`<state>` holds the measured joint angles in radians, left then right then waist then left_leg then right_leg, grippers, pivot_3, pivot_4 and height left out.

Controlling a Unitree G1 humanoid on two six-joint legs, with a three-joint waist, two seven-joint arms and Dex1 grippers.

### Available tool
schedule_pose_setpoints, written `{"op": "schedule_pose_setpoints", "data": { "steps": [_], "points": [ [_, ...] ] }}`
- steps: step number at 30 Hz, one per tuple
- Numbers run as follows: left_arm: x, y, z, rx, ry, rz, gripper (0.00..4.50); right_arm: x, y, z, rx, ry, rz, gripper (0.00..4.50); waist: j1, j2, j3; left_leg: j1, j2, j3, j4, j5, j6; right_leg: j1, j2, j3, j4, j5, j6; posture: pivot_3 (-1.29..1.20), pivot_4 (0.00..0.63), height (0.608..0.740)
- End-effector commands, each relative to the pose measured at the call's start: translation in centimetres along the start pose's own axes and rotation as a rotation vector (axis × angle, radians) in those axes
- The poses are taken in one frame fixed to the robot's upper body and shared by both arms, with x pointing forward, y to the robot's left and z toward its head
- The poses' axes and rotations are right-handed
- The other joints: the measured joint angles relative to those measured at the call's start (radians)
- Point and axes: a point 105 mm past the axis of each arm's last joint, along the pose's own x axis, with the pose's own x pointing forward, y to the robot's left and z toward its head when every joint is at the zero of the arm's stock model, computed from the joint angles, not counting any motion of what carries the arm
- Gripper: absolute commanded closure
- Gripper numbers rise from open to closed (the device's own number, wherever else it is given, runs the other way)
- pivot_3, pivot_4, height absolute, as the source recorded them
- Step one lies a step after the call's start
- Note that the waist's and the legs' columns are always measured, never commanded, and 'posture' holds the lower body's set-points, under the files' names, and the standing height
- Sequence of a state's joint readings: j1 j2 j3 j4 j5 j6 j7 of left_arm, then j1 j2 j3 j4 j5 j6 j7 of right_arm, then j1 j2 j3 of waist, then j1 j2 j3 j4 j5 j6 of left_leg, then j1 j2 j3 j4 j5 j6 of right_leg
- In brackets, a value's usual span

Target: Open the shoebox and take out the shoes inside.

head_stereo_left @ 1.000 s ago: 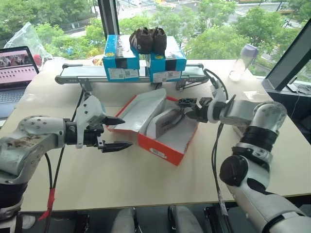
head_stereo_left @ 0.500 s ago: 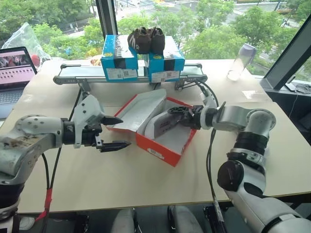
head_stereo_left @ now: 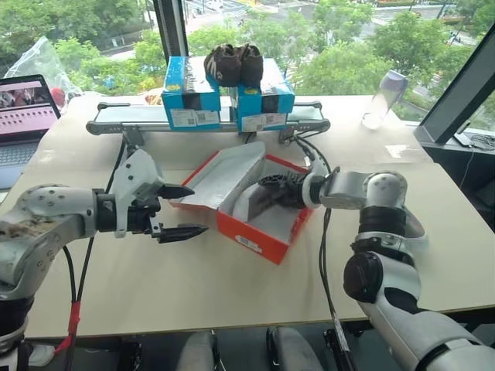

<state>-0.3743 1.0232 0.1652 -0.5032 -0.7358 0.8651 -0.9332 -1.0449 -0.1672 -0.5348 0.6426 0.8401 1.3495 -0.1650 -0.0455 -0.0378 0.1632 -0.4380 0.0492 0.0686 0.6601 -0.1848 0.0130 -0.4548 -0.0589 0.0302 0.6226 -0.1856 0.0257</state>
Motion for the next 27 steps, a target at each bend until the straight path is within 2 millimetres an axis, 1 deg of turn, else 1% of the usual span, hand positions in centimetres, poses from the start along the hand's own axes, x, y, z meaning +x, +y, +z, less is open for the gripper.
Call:
{"op": "schedule_pose_setpoints", "data": {
  "steps": [1, 5, 7, 8, 10, 11, 12, 15, 18, 19, 21, 27],
  "points": [
    [-0.6, -0.2, 0.7, 0.033, -0.005, 0.021, 0.00, 0.3, -1.0, 1.1, 0.006, -0.061, -0.029, 0.11, 0.001, 0.000, 0.000, 0.000, 0.000, 0.000, 0.000, 0.000, 0.000, 0.000, 0.000, 0.000, 0.000, 0.000, 0.000, 0.00, 0.150, 0.740],
    [-0.7, -0.2, 0.7, 0.032, -0.002, 0.026, 0.00, 0.9, -1.3, 0.7, -0.001, -0.060, -0.029, 0.11, 0.001, 0.000, 0.000, 0.000, 0.000, 0.000, 0.000, 0.000, 0.000, 0.000, 0.000, 0.000, 0.000, 0.000, 0.000, 0.00, 0.150, 0.740],
    [-0.7, -0.2, 0.7, 0.032, -0.002, 0.027, 0.00, 0.9, -1.4, 0.7, -0.005, -0.061, -0.027, 0.61, 0.001, 0.000, 0.000, 0.000, 0.000, 0.000, 0.000, 0.000, 0.000, 0.000, 0.000, 0.000, 0.000, 0.000, 0.000, 0.00, 0.150, 0.740],
    [-0.7, -0.3, 0.7, 0.032, -0.002, 0.027, 0.00, 0.9, -1.4, 0.7, -0.006, -0.061, -0.024, 0.75, 0.001, 0.000, 0.000, 0.000, 0.000, 0.000, 0.000, 0.000, 0.000, 0.000, 0.000, 0.000, 0.000, 0.000, 0.000, 0.00, 0.150, 0.740],
    [-0.6, -0.2, 0.7, 0.033, -0.003, 0.025, 0.00, 0.6, -1.1, 0.8, -0.012, -0.062, -0.011, 1.49, 0.002, 0.000, 0.000, 0.000, 0.000, 0.000, 0.000, 0.000, 0.000, 0.000, 0.000, 0.000, 0.000, 0.000, 0.000, 0.00, 0.150, 0.740],
    [-0.6, -0.2, 0.7, 0.034, -0.003, 0.024, 0.00, 0.5, -0.8, 0.9, -0.022, -0.066, -0.002, 1.75, 0.003, 0.000, 0.000, 0.000, 0.000, 0.000, 0.000, 0.000, 0.000, 0.000, 0.000, 0.000, 0.000, 0.000, 0.000, 0.00, 0.150, 0.740],
    [-0.6, -0.2, 0.7, 0.035, -0.004, 0.024, 0.00, 0.3, -0.5, 1.1, -0.029, -0.068, 0.007, 2.15, 0.003, 0.000, 0.000, 0.000, 0.000, 0.000, 0.000, 0.000, 0.000, 0.000, 0.000, 0.000, 0.000, 0.000, 0.000, 0.00, 0.150, 0.740],
    [-0.6, -0.1, 0.7, 0.036, -0.005, 0.022, 0.00, -0.1, 0.4, 1.4, -0.050, -0.075, 0.029, 3.10, 0.003, 0.000, 0.000, 0.000, 0.000, 0.000, 0.000, 0.000, 0.000, 0.000, 0.000, 0.000, 0.000, 0.000, 0.000, 0.00, 0.150, 0.740],
    [-0.6, 0.0, 0.8, 0.038, -0.008, 0.019, 0.00, -0.8, 2.2, 2.0, -0.084, -0.087, 0.061, 4.02, 0.001, 0.000, 0.000, 0.000, 0.000, 0.000, 0.000, 0.000, 0.000, 0.000, 0.000, 0.000, 0.000, 0.000, 0.000, 0.00, 0.150, 0.740],
    [-0.5, 0.0, 0.8, 0.039, -0.009, 0.018, 0.00, -1.1, 2.8, 2.2, -0.094, -0.090, 0.070, 4.15, 0.001, 0.000, 0.000, 0.000, 0.000, 0.000, 0.000, 0.000, 0.000, 0.000, 0.000, 0.000, 0.000, 0.000, 0.000, 0.00, 0.150, 0.740],
    [-0.4, 0.1, 0.9, 0.040, -0.012, 0.015, 0.00, -1.8, 4.1, 2.5, -0.118, -0.095, 0.095, 4.27, 0.001, 0.001, 0.000, 0.000, 0.000, -0.001, 0.000, 0.000, 0.000, 0.000, 0.000, 0.000, 0.000, 0.000, 0.000, 0.00, 0.150, 0.740],
    [-0.1, 0.2, 0.9, 0.041, -0.018, 0.000, 0.00, -4.1, 8.0, 3.2, -0.179, -0.099, 0.182, 4.30, 0.001, 0.001, 0.001, -0.003, 0.000, -0.001, -0.001, 0.000, 0.000, -0.002, 0.000, 0.000, -0.001, 0.000, 0.000, 0.00, 0.150, 0.740]
  ]
}}
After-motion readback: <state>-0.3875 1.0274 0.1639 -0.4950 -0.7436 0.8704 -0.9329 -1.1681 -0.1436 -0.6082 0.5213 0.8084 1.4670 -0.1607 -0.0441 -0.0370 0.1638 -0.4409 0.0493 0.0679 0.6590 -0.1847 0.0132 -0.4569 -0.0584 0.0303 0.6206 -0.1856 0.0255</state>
